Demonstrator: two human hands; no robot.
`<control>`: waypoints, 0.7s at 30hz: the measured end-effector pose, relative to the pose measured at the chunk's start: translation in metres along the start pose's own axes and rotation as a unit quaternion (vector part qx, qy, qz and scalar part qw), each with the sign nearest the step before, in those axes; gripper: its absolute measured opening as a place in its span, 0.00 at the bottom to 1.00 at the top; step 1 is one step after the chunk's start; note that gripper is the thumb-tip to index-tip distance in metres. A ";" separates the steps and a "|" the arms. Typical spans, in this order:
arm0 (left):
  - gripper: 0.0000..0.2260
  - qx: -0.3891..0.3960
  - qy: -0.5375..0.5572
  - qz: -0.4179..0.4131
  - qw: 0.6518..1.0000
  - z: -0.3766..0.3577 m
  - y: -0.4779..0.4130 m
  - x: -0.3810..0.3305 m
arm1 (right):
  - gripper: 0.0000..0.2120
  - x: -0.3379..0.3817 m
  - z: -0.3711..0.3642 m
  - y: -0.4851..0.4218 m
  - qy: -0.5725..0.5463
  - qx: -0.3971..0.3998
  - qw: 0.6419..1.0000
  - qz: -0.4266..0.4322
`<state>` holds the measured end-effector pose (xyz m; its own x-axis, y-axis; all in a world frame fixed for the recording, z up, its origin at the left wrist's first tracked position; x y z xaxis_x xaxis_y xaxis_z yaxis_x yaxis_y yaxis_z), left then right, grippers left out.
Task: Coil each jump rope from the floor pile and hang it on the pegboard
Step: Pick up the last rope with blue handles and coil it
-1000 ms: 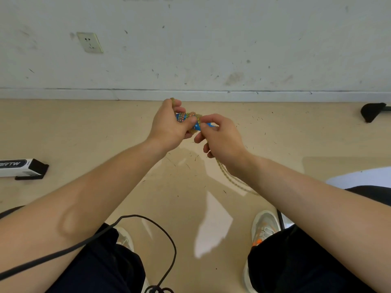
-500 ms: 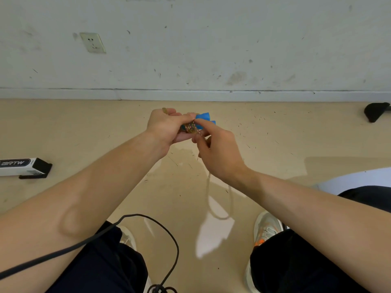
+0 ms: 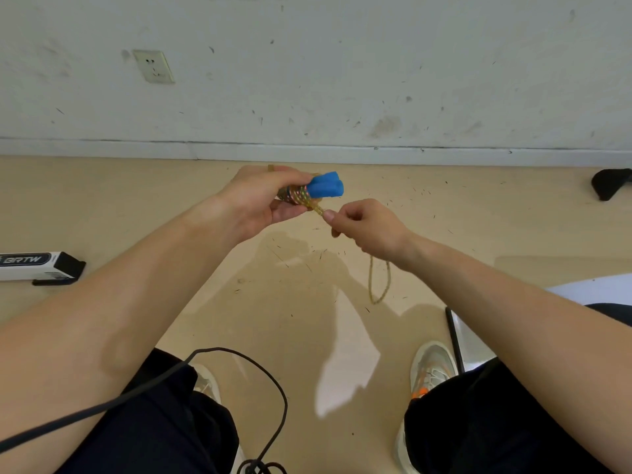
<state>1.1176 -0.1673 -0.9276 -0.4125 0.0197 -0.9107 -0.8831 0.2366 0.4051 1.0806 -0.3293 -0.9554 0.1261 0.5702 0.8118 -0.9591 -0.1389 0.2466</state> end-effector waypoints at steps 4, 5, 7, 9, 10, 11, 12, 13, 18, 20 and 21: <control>0.21 -0.011 -0.065 -0.034 0.997 0.003 -0.001 -0.008 | 0.17 0.004 0.022 -0.001 0.016 -0.015 1.000 0.003; 0.22 -0.015 -0.099 -0.053 0.994 0.003 -0.001 -0.011 | 0.16 0.004 0.026 -0.001 0.006 -0.021 1.000 0.001; 0.24 -0.026 -0.165 -0.092 0.982 0.002 -0.001 -0.015 | 0.15 0.005 0.029 0.000 -0.029 -0.025 0.999 -0.012; 0.25 -0.050 -0.206 -0.130 0.969 0.000 0.001 -0.019 | 0.14 0.007 0.028 0.001 -0.059 -0.023 0.998 -0.022; 0.25 -0.065 -0.217 -0.146 0.963 0.000 0.002 -0.020 | 0.14 0.009 0.027 0.002 -0.063 -0.023 0.998 -0.021; 0.26 -0.081 -0.222 -0.159 0.959 0.000 0.004 -0.021 | 0.13 0.012 0.026 0.004 -0.055 -0.026 0.998 -0.016; 0.26 -0.097 -0.221 -0.165 0.956 0.001 0.004 -0.021 | 0.13 0.015 0.026 0.005 -0.041 -0.031 0.999 -0.010; 0.25 -0.109 -0.210 -0.166 0.957 0.003 0.004 -0.020 | 0.13 0.017 0.027 0.005 -0.031 -0.037 0.999 -0.004; 0.25 -0.136 -0.179 -0.167 0.960 0.010 0.003 -0.018 | 0.15 0.034 0.033 0.009 0.095 -0.069 0.992 0.053; 0.26 -0.144 -0.225 -0.193 0.944 0.007 0.004 -0.023 | 0.16 0.043 0.028 0.011 0.222 -0.074 0.969 0.081; 0.27 -0.145 -0.246 -0.205 0.936 0.005 0.004 -0.023 | 0.15 0.045 0.025 0.012 0.278 -0.073 0.954 0.088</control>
<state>1.1245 -0.1620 -0.9050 0.0634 0.4468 -0.8924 -0.9977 0.0491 -0.0463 1.0813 -0.3256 -0.9023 -0.1543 0.8952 0.4182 -0.9834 -0.1801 0.0227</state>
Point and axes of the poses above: each hand's wrist, its own y-axis away from the middle knuckle, its own z-axis out of the back of the hand, x = y × z, the point moved 9 cm from there along -y, towards the middle knuckle, and after that the axes turned 3 degrees about x, right-handed, at the moved point
